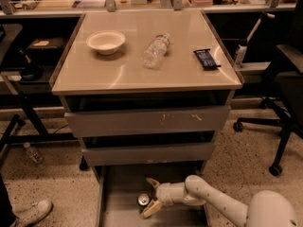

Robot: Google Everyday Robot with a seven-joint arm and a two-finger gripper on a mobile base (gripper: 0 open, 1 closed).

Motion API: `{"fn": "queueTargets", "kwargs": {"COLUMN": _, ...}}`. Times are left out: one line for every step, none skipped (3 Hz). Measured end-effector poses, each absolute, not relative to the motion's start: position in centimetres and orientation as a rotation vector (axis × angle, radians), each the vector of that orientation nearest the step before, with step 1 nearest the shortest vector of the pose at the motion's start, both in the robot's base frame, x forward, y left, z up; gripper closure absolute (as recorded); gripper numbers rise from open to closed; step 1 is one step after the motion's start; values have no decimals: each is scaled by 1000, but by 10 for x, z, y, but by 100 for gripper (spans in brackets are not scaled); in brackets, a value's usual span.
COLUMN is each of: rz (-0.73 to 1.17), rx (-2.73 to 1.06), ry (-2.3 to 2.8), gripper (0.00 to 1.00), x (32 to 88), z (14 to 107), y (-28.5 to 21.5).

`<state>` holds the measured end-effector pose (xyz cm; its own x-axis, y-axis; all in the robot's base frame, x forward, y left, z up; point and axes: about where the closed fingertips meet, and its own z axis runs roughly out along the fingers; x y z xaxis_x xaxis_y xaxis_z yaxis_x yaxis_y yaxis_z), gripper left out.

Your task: Pick green can from bottom drawer and place on counter

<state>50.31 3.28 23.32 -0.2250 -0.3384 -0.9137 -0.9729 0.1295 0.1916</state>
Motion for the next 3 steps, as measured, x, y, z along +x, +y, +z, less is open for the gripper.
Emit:
{"fn": "queueTargets", "kwargs": {"rz": 1107, "rx": -1309, "ry": 1663, "gripper": 0, "x": 494, "z": 222, "y": 43}}
{"fn": "queueTargets", "kwargs": {"rz": 1098, "rx": -1331, "ry": 1624, "gripper": 0, "x": 494, "z": 219, "y": 46}}
{"fn": "queueTargets", "kwargs": {"rz": 1097, "rx": -1339, "ry": 1570, "gripper": 0, "x": 497, "z": 203, "y": 45}}
